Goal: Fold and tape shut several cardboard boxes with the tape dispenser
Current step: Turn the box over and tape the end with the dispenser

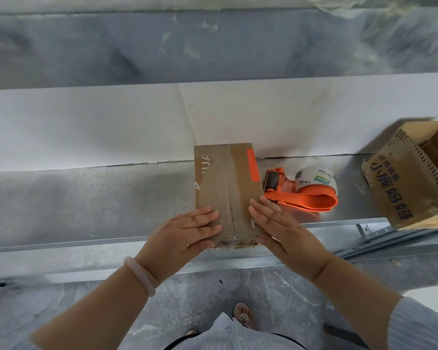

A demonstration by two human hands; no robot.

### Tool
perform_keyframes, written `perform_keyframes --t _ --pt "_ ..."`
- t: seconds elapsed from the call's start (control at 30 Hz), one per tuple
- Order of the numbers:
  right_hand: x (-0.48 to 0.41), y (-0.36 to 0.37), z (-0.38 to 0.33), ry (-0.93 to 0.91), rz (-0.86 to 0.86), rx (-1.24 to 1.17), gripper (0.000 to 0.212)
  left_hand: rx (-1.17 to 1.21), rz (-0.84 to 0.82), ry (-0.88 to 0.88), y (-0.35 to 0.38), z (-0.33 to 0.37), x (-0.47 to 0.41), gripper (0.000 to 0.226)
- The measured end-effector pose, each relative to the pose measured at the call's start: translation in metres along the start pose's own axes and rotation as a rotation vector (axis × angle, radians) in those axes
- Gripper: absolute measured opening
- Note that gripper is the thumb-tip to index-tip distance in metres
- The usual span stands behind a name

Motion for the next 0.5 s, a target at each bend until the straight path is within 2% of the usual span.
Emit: perform_keyframes --t 0.1,0.17,0.27,0.33,0.5 --pt "0.008 0.011 -0.004 0.196 0.012 -0.189 0.064 0.027 0.051 -0.100 0.006 0.007 0.006 0.042" --pt "0.011 0.021 -0.008 0.363 0.051 -0.446 0.068 0.112 0.089 -0.269 0.016 0.010 0.010 0.056" --pt "0.011 0.036 -0.013 0.538 0.184 -0.790 0.070 0.490 0.137 -0.622 0.033 0.014 0.013 0.064" --pt "0.010 0.042 -0.013 0.602 0.260 -0.931 0.069 0.649 0.160 -0.751 0.040 0.013 0.012 0.067" --pt "0.001 0.031 -0.011 0.743 0.317 -0.917 0.051 0.707 0.147 -0.796 0.037 0.012 0.011 0.067"
Point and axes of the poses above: each hand's wrist, its own x-axis away from the middle knuckle, its own y-axis out of the palm, z = x × y, the point moved 6 cm from there along -x, towards the middle knuckle, and after that the axes turned 5 degrees about -x, right-handed, at the moved point
